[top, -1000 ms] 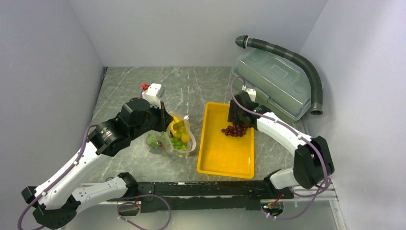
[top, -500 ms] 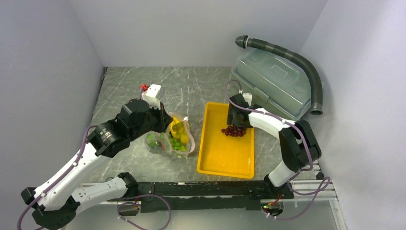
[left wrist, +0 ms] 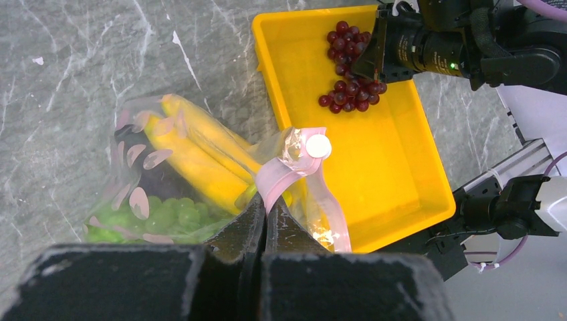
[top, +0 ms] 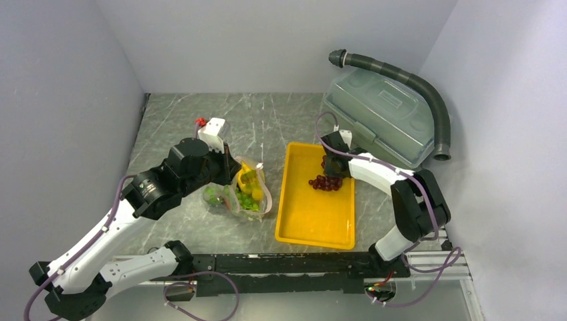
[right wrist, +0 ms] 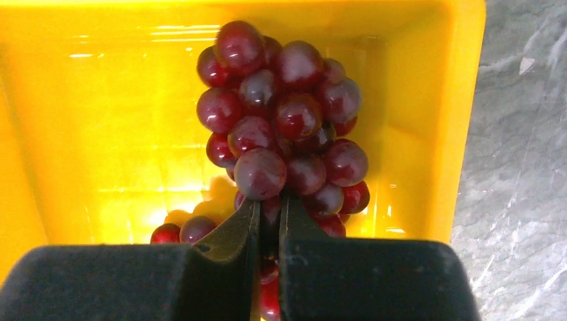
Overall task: Place the food in the zip-top bag and seal the zipper
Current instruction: Pick up the fake fruit from the zipper food storage bag.
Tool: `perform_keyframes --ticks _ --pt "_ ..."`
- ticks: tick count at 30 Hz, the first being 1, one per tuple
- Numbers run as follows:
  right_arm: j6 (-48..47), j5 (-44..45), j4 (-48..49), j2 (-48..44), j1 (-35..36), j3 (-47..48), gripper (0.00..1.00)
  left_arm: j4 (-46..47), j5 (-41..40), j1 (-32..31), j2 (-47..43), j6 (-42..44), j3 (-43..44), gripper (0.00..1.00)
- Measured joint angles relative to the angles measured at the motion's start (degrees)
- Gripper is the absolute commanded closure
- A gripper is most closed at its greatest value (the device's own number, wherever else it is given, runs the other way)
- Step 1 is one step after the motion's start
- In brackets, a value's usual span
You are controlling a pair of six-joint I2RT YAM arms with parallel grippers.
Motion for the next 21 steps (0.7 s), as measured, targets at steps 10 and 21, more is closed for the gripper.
perform_keyframes --ticks 10,21 --pt "-0.9 -4.9 -1.8 -8.8 0.0 -1.9 1.0 0.0 0.0 0.0 0.1 0.0 0.0 1.0" --pt "-2.8 -10.9 -2.2 -23.5 0.0 -2.1 1.0 0.3 0.1 0.1 0.6 -0.2 0.0 1.0"
